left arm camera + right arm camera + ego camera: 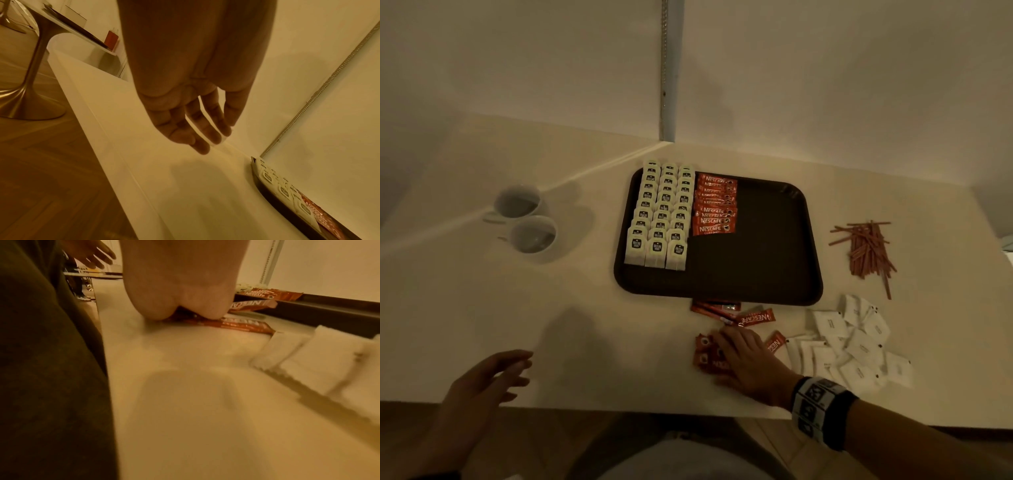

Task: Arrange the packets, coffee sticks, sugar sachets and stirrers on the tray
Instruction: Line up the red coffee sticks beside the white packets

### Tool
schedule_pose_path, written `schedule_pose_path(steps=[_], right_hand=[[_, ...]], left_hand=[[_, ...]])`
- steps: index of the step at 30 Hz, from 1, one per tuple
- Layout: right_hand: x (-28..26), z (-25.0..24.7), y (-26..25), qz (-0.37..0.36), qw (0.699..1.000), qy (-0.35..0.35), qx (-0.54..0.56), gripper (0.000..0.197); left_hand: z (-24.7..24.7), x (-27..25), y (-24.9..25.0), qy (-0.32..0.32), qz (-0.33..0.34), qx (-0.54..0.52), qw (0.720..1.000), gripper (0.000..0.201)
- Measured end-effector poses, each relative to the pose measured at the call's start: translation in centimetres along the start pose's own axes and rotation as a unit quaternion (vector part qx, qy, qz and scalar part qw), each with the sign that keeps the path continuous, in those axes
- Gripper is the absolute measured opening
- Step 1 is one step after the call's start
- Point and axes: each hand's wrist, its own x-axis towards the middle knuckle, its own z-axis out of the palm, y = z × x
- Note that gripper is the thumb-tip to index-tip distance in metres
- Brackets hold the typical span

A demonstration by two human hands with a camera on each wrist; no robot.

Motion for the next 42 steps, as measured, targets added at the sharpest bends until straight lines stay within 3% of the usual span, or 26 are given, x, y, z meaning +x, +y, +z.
schedule_pose_path(steps=[2,6,9,11,14,18,21,23,24,27,28,31,35,39,40,42], right_hand=[[0.6,-0.2,-0.1,0.030,0.999,-0.018,0.011,0.069],[1.5,-0.4,-0.7,-0.030,0.999,0.039,0.014,0.049],[1.8,-0.9,-1.3,-0.053,0.997,0.055,-0.011,0.045],[1.9,-1.6,-1.9,-0.034,0.999,0.021,-0.017,0.047],[1.7,-2.8,-2.3,-0.018,0.999,0.004,0.034,0.049],[2.3,-5.1,-3.1,0.004,0.983,0.029,0.182,0.034],[3.4,-9.3,-3.1,0.053,0.919,0.035,0.389,0.021],[4.0,-12.6,-2.5,0.038,0.873,0.050,0.483,0.020],[4.2,-14.1,-2.2,0.026,0.837,0.044,0.545,0.020],[5.0,-17.9,-1.9,0.001,0.675,0.007,0.737,0.014],[5.4,-18.9,-1.9,-0.007,0.644,-0.002,0.765,0.014],[6.3,-21.0,-2.4,-0.062,0.590,-0.046,0.804,0.014],[7.0,-22.2,-2.7,-0.098,0.564,-0.083,0.816,0.027],[7.0,-22.9,-2.0,-0.080,0.565,-0.064,0.819,0.048],[6.9,-23.2,-1.8,-0.062,0.579,-0.052,0.811,0.052],[6.6,-23.5,-1.4,-0.019,0.649,-0.009,0.760,0.055]], left_hand=[[0.0,-0.1,0.2,-0.004,0.005,0.003,1.000,0.020],[0.0,-0.4,0.5,-0.002,0.010,-0.005,1.000,0.021],[0.0,-0.5,0.7,0.003,0.008,-0.016,1.000,0.021],[-0.2,-0.6,0.9,0.006,0.006,-0.024,1.000,0.019],[-0.5,-0.5,1.4,0.009,0.009,-0.035,0.999,0.020],[-0.3,0.0,3.2,0.006,0.025,-0.027,0.999,0.021],[0.9,0.8,6.1,-0.015,0.059,-0.014,0.998,0.019],[2.4,1.8,8.5,-0.035,0.088,-0.010,0.995,0.018],[3.4,2.4,9.9,-0.047,0.101,-0.010,0.994,0.018],[7.0,4.2,14.1,-0.110,0.133,-0.037,0.984,0.011],[8.4,4.8,15.6,-0.143,0.141,-0.060,0.978,0.015],[12.3,6.3,19.7,-0.250,0.125,-0.166,0.946,0.057],[16.2,7.1,23.6,-0.323,0.061,-0.290,0.899,0.050],[18.4,7.4,24.3,-0.280,0.021,-0.360,0.890,0.045],[18.7,7.4,24.4,-0.259,0.014,-0.374,0.890,0.043],[19.1,7.5,24.6,-0.220,0.008,-0.401,0.889,0.036]])
